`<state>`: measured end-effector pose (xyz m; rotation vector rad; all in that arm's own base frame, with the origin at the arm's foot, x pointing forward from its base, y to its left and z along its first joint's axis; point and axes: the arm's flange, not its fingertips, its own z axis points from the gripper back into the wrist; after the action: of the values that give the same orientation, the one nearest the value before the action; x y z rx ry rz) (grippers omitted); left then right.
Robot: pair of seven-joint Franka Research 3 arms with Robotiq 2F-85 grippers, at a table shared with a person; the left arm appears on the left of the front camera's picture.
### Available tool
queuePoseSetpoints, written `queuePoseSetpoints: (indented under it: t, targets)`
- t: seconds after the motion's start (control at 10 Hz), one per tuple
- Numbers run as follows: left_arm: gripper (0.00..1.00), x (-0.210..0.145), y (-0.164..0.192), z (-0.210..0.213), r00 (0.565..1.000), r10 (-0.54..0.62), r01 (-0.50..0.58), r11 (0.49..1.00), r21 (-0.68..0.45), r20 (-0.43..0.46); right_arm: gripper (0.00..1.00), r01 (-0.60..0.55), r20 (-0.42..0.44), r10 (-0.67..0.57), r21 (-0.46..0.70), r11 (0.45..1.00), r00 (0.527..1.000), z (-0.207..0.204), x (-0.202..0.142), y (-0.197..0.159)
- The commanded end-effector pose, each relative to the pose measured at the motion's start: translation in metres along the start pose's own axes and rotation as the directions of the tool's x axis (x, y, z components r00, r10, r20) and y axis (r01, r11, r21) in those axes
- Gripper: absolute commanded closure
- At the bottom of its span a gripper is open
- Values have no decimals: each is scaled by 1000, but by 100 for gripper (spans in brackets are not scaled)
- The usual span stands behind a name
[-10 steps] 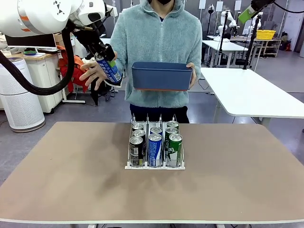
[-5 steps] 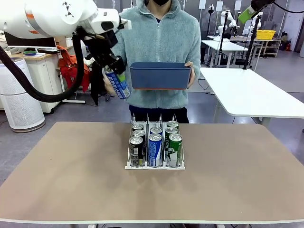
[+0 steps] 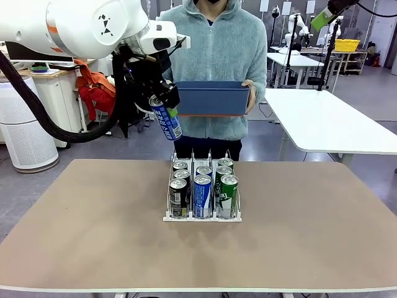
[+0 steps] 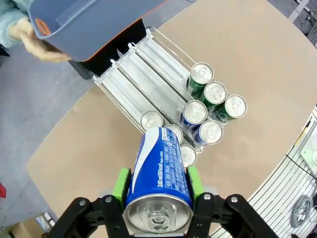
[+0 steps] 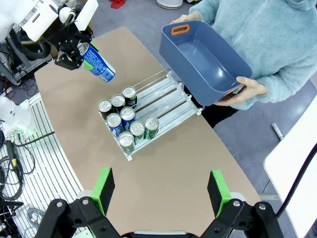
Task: Fill the beverage cans into the dispenser.
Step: Place the picked Ionic drink in the line of the Automatic Can Dispenser with the same cans.
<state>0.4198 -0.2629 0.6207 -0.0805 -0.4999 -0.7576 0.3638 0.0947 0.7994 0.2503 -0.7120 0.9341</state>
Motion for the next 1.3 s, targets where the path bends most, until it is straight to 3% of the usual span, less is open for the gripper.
queuePoseSetpoints:
  t: [0.0, 0.2, 0.3, 0.5, 1.0, 1.2]
  targets:
    - [43, -2, 11, 2, 1000, -4, 4, 1000, 5, 0, 0, 14, 8, -14, 1, 1000, 1000, -2, 1, 3]
    - [43, -1, 5, -2, 1000, 8, -8, 1000, 0, -3, 0, 14, 8, -14, 1, 1000, 1000, -2, 1, 3]
    - [43, 11, 19, -7, 997, 77, -77, 997, 2, -11, 0, 14, 8, -14, 1, 1000, 1000, -2, 1, 3]
    - [43, 19, -16, -28, 984, 170, -172, 985, -31, -54, 0, 14, 8, -14, 1, 1000, 1000, -2, 1, 3]
    - [43, 25, -117, -45, 990, 85, -92, 994, -60, -112, 0, 14, 8, -14, 1, 1000, 1000, -2, 1, 3]
    - [43, 28, -146, -56, 989, 30, -50, 989, -139, -143, 0, 14, 8, -14, 1, 1000, 1000, -2, 1, 3]
